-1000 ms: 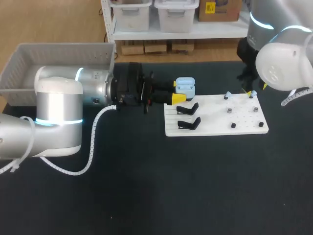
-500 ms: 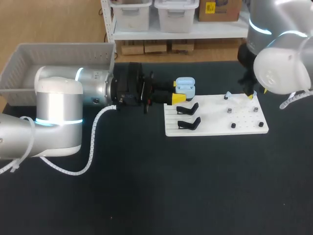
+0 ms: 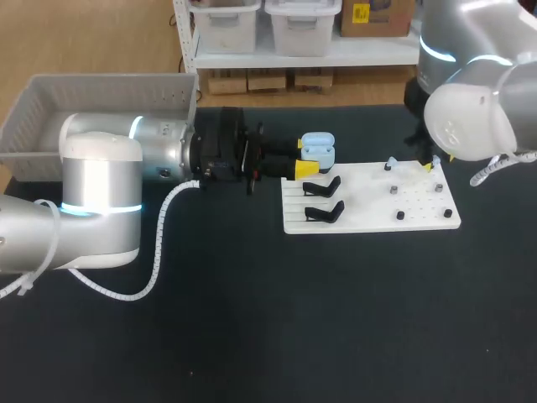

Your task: Pick up each earbud case from the left stands, insert the matching earbuds, close the lid, and place the case in the box.

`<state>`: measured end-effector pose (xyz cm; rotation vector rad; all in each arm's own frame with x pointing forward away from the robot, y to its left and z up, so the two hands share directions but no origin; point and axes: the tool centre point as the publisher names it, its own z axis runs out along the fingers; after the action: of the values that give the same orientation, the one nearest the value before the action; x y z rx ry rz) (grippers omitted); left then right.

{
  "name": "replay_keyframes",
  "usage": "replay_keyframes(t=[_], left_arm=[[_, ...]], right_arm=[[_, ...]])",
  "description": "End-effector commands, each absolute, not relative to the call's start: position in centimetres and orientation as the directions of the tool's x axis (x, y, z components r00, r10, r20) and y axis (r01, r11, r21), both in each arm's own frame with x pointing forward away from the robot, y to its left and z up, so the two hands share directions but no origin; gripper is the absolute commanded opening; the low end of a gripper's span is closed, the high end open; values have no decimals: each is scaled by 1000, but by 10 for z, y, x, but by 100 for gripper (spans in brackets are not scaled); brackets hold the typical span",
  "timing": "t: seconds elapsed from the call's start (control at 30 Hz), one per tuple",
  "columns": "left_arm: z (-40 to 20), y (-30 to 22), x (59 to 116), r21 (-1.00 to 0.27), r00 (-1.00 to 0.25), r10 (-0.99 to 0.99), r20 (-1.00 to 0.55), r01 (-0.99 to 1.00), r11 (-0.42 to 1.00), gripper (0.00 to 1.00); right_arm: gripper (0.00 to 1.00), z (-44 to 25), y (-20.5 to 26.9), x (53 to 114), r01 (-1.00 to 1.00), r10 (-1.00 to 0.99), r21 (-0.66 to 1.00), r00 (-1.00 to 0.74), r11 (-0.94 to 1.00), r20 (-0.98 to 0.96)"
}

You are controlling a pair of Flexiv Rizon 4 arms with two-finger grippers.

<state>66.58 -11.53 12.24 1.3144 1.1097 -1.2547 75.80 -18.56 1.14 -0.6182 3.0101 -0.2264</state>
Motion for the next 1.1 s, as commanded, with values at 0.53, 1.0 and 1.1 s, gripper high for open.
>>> replay_keyframes(t=[0.53,1.0,1.1], left_arm=[[121,-115,665,57,56,-10,-998,992,-110,0],[121,-115,665,57,56,-10,-998,992,-110,0],[121,-115,665,57,56,-10,-998,992,-110,0]], right_arm=[[36,9,-186,758,-386,-397,-168,-917,907,-35],[0,9,-185,757,-390,-404,-190,-914,901,-37],[0,14,-186,754,-388,-403,-195,-914,901,-43]])
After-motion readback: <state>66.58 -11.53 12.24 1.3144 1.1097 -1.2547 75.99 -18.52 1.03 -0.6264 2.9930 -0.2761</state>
